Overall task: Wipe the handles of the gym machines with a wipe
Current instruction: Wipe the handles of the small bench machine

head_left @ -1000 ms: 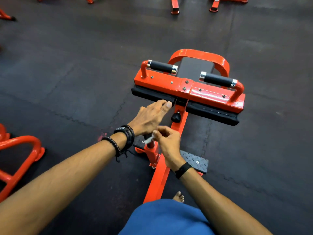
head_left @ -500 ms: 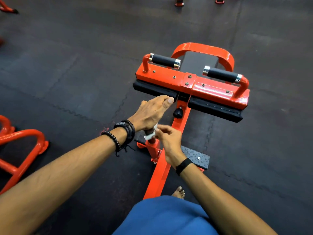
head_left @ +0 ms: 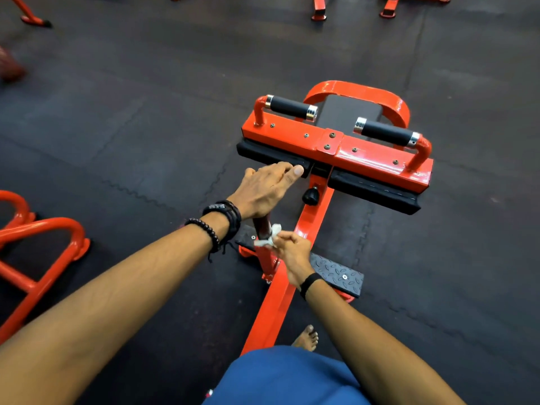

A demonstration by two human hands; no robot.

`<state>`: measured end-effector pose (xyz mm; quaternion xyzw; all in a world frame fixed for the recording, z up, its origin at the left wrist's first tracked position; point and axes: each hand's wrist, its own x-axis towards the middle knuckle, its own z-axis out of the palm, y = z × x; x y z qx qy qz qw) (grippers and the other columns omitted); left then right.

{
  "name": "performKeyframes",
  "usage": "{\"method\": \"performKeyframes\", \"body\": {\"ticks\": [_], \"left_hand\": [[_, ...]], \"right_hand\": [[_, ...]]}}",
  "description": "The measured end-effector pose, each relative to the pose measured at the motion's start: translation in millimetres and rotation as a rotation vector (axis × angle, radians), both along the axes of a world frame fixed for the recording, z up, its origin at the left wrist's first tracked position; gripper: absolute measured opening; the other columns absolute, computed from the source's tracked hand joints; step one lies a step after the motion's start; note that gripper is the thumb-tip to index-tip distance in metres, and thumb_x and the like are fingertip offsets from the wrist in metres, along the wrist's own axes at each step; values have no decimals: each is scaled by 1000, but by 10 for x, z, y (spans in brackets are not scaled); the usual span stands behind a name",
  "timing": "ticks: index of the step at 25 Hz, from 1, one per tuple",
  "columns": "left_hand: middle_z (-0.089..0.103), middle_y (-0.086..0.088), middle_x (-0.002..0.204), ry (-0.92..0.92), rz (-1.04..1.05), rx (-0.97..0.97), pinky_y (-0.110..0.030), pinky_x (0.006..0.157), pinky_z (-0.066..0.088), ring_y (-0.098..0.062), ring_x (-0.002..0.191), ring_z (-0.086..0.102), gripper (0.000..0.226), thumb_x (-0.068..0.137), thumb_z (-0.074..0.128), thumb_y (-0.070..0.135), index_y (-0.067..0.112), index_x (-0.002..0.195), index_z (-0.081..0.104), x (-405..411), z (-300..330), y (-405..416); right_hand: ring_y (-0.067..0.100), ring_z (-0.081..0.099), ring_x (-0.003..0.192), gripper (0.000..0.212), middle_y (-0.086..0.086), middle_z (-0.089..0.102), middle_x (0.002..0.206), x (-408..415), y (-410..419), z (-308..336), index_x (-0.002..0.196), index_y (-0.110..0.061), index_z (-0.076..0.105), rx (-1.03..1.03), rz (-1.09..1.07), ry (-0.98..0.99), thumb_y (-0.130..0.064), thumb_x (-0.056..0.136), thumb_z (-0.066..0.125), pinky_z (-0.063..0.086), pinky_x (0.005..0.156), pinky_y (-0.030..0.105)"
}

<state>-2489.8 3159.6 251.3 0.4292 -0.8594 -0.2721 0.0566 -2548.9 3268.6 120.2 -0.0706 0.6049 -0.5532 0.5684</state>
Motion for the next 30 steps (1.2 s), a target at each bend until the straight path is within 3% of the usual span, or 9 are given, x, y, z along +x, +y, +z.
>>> {"method": "performKeyframes", "body": {"ticks": [2, 6, 8, 12, 16, 20, 24, 27, 30], "left_hand": [[57, 11, 86, -10, 15, -24, -54, 97, 33, -15, 85, 52, 66, 86, 3, 76, 33, 97, 51, -1, -25, 15], [65, 4, 103, 41, 137, -86, -51, 96, 32, -23, 103, 58, 77, 86, 2, 75, 24, 103, 58, 15, -51, 66], [64, -1, 103, 49, 224, -184, -51, 97, 33, -28, 106, 57, 75, 88, 1, 71, 23, 103, 57, 26, -53, 165], [58, -6, 130, 186, 333, -350, -60, 110, 24, -29, 128, 45, 73, 94, 15, 62, 14, 129, 57, -135, -94, 586], [58, -1, 128, 341, 287, -323, -59, 109, 26, -26, 127, 46, 66, 97, 17, 62, 18, 124, 58, -596, -78, 1230], [62, -1, 120, 395, 300, -236, -52, 102, 37, -27, 117, 53, 57, 97, 20, 57, 22, 116, 61, -906, -212, 1797], [61, 0, 109, 360, 327, -216, -48, 94, 41, -27, 107, 56, 49, 97, 23, 56, 24, 106, 58, -999, -280, 2061], [60, 3, 123, 423, 382, -184, -43, 103, 32, -21, 119, 50, 59, 94, 21, 60, 23, 118, 60, -1167, -159, 2212], [61, -3, 128, 467, 453, -188, -42, 106, 31, -24, 122, 50, 69, 87, 25, 63, 18, 123, 62, -1430, -14, 2187]], "right_hand": [[19, 66, 59, 16, 6, 65, 67, -45, 13, 338, 80, 1, 62, -105, -39, -87, 15, 87, 60, 56, 54, 24], [20, 69, 66, 14, 9, 67, 73, -200, 86, 790, 82, 3, 63, -340, -30, -156, 16, 86, 60, 60, 68, 26], [20, 68, 64, 15, 11, 65, 75, -318, 282, 893, 82, 2, 63, -337, -61, -84, 16, 87, 60, 61, 68, 26], [23, 69, 64, 12, 18, 63, 81, -722, 828, 1028, 85, 4, 62, -300, -109, -3, 15, 87, 60, 60, 65, 26], [20, 70, 65, 9, 19, 64, 82, -1137, 1254, 1244, 91, 7, 61, -370, -210, 28, 14, 87, 59, 60, 65, 26], [22, 70, 68, 20, 18, 66, 86, -1474, 1708, 1442, 108, 12, 60, -405, -250, 12, 12, 88, 59, 61, 71, 28], [22, 70, 65, 11, 14, 68, 80, -1843, 1895, 1552, 92, 6, 63, -440, -312, -15, 14, 87, 59, 61, 67, 27], [22, 71, 67, 12, 12, 71, 79, -2183, 1922, 1573, 89, 3, 65, -483, -265, -54, 14, 86, 60, 62, 71, 29], [20, 70, 65, 14, 9, 69, 75, -2526, 1848, 1612, 87, 2, 64, -513, -232, -52, 15, 87, 58, 61, 67, 27]]}}
